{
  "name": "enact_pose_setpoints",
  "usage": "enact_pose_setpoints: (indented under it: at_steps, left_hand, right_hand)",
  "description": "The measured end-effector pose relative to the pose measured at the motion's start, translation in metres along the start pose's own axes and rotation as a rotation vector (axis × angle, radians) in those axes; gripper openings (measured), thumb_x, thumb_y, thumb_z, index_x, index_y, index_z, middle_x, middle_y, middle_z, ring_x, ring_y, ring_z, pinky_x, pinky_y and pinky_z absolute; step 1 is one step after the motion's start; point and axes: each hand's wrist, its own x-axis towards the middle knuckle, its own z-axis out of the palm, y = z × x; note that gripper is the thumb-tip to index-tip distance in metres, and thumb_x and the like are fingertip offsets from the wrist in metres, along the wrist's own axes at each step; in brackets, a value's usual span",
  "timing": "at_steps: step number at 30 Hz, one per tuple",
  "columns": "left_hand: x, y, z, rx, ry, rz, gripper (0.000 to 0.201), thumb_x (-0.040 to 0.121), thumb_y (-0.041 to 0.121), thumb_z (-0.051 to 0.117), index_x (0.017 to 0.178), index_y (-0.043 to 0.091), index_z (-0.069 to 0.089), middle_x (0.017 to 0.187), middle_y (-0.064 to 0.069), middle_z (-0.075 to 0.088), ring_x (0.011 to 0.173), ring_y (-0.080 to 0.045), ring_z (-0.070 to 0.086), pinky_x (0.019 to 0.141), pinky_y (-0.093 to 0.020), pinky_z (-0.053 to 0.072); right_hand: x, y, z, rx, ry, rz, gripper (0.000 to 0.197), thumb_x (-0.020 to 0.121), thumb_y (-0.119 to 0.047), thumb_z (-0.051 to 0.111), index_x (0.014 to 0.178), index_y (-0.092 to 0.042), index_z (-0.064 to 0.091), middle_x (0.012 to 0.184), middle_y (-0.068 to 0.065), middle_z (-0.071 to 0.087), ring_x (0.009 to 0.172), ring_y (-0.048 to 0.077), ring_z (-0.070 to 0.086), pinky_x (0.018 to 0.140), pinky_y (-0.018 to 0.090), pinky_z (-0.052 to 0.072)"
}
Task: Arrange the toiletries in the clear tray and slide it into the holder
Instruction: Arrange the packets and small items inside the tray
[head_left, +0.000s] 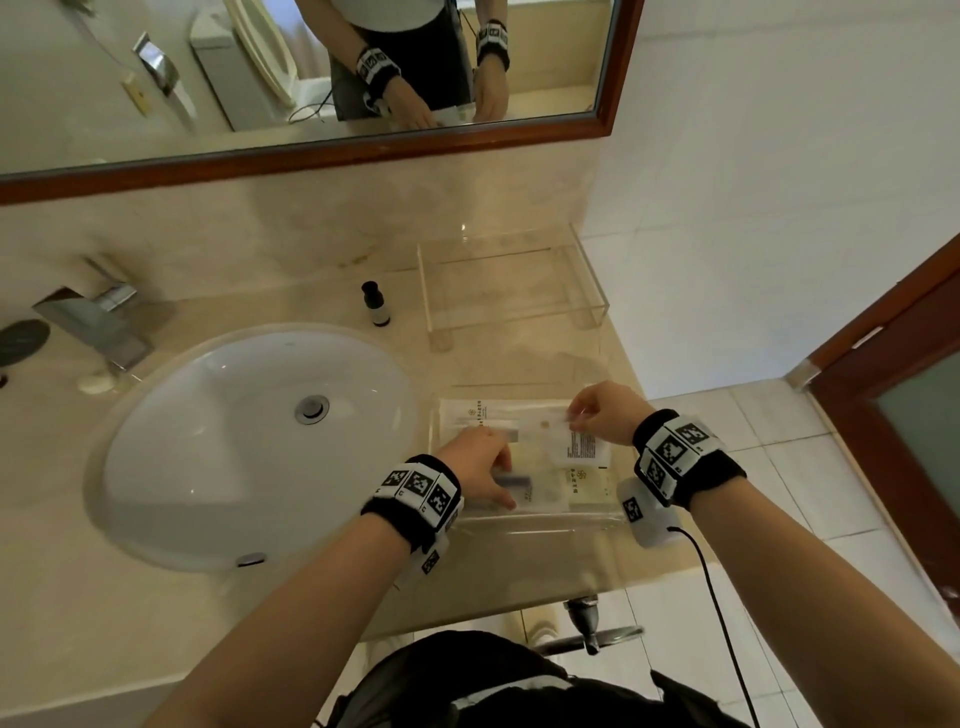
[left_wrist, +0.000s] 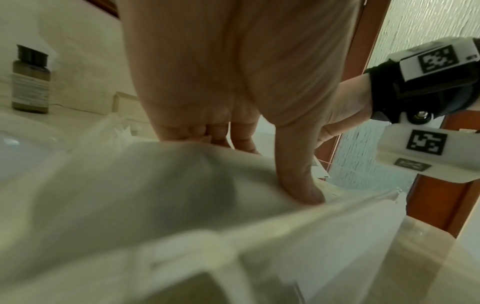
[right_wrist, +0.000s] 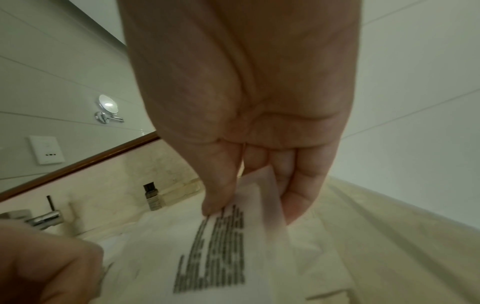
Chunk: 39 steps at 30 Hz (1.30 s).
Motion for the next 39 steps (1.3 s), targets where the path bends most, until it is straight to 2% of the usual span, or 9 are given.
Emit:
enact_pose_setpoints:
  at_steps: [3, 8, 12, 17, 25, 28, 34, 37, 39]
  left_hand:
    - [-0.002, -0.004, 0.002, -0.131, -0.012, -0.008, 0.042, 0.071, 0.029, 0.08, 0.103, 0.014, 0.057, 0.11, -0.003, 0.058, 0.092, -0.015, 0.051, 0.082, -0.026, 0.047]
    - [-0.006, -0.007, 0.003, -0.285, 0.066, 0.012, 0.038, 0.064, 0.023, 0.085, 0.087, 0.02, 0.054, 0.092, 0.004, 0.055, 0.084, -0.012, 0.05, 0.07, -0.021, 0.043]
    - [-0.006, -0.01, 0.007, -0.361, 0.16, 0.005, 0.035, 0.066, 0.023, 0.084, 0.084, 0.021, 0.054, 0.086, 0.006, 0.055, 0.076, -0.009, 0.049, 0.063, -0.017, 0.041]
    - [-0.003, -0.01, 0.009, -0.392, 0.221, -0.01, 0.033, 0.067, 0.023, 0.083, 0.085, 0.021, 0.055, 0.086, 0.005, 0.058, 0.068, -0.005, 0.049, 0.064, -0.018, 0.043]
    - [-0.005, -0.007, 0.009, -0.222, 0.221, -0.001, 0.044, 0.066, 0.038, 0.082, 0.098, 0.021, 0.057, 0.103, 0.004, 0.054, 0.092, -0.013, 0.052, 0.083, -0.026, 0.048]
    - [-0.006, -0.004, 0.006, -0.166, 0.208, 0.012, 0.057, 0.065, 0.047, 0.079, 0.112, 0.027, 0.054, 0.105, 0.007, 0.049, 0.093, -0.012, 0.051, 0.086, -0.028, 0.048]
    - [-0.002, 0.005, 0.01, -0.04, 0.136, 0.022, 0.05, 0.07, 0.046, 0.076, 0.113, 0.028, 0.055, 0.105, 0.008, 0.049, 0.092, -0.012, 0.05, 0.086, -0.032, 0.051]
    - [-0.001, 0.003, 0.013, -0.04, 0.155, 0.012, 0.047, 0.071, 0.045, 0.075, 0.11, 0.029, 0.055, 0.104, 0.008, 0.049, 0.091, -0.011, 0.05, 0.083, -0.03, 0.05]
    - [0.0, 0.003, 0.014, -0.044, 0.167, 0.008, 0.044, 0.073, 0.045, 0.073, 0.11, 0.029, 0.055, 0.106, 0.007, 0.05, 0.089, -0.012, 0.05, 0.082, -0.03, 0.05]
  right_hand:
    - [0.0, 0.0, -0.003, 0.061, 0.057, -0.025, 0.017, 0.087, -0.018, 0.064, 0.102, -0.009, 0.068, 0.094, 0.003, 0.063, 0.085, 0.015, 0.057, 0.075, 0.023, 0.042]
    - [-0.002, -0.003, 0.001, -0.066, -0.142, -0.037, 0.014, 0.085, -0.019, 0.067, 0.096, -0.011, 0.072, 0.077, -0.006, 0.061, 0.074, 0.011, 0.056, 0.068, 0.018, 0.044]
    - [-0.004, -0.005, 0.012, -0.179, -0.21, -0.013, 0.014, 0.084, -0.018, 0.067, 0.095, -0.012, 0.073, 0.08, -0.005, 0.061, 0.081, 0.013, 0.058, 0.078, 0.024, 0.049]
    - [-0.007, -0.007, 0.014, -0.248, -0.158, -0.044, 0.014, 0.084, -0.017, 0.066, 0.094, -0.012, 0.074, 0.086, -0.004, 0.062, 0.083, 0.012, 0.058, 0.082, 0.023, 0.049]
    - [-0.006, -0.015, 0.011, -0.417, -0.153, -0.026, 0.039, 0.071, -0.033, 0.08, 0.102, -0.011, 0.069, 0.108, 0.003, 0.066, 0.101, 0.021, 0.061, 0.089, 0.031, 0.05]
    - [-0.006, -0.02, 0.01, -0.341, -0.106, -0.065, 0.035, 0.074, -0.036, 0.077, 0.1, -0.014, 0.068, 0.105, 0.0, 0.063, 0.093, 0.016, 0.056, 0.083, 0.026, 0.046]
    - [-0.007, -0.023, 0.022, -0.349, -0.255, -0.011, 0.053, 0.08, -0.05, 0.065, 0.107, -0.005, 0.068, 0.109, 0.011, 0.069, 0.101, 0.026, 0.064, 0.085, 0.032, 0.051]
    - [-0.007, -0.019, 0.025, -0.382, -0.287, 0.018, 0.048, 0.07, -0.043, 0.077, 0.1, -0.007, 0.067, 0.096, 0.005, 0.067, 0.089, 0.02, 0.062, 0.076, 0.027, 0.05]
    - [-0.006, -0.016, 0.026, -0.41, -0.259, 0.023, 0.032, 0.069, -0.041, 0.079, 0.077, -0.015, 0.063, 0.077, -0.003, 0.06, 0.07, 0.013, 0.055, 0.062, 0.021, 0.043]
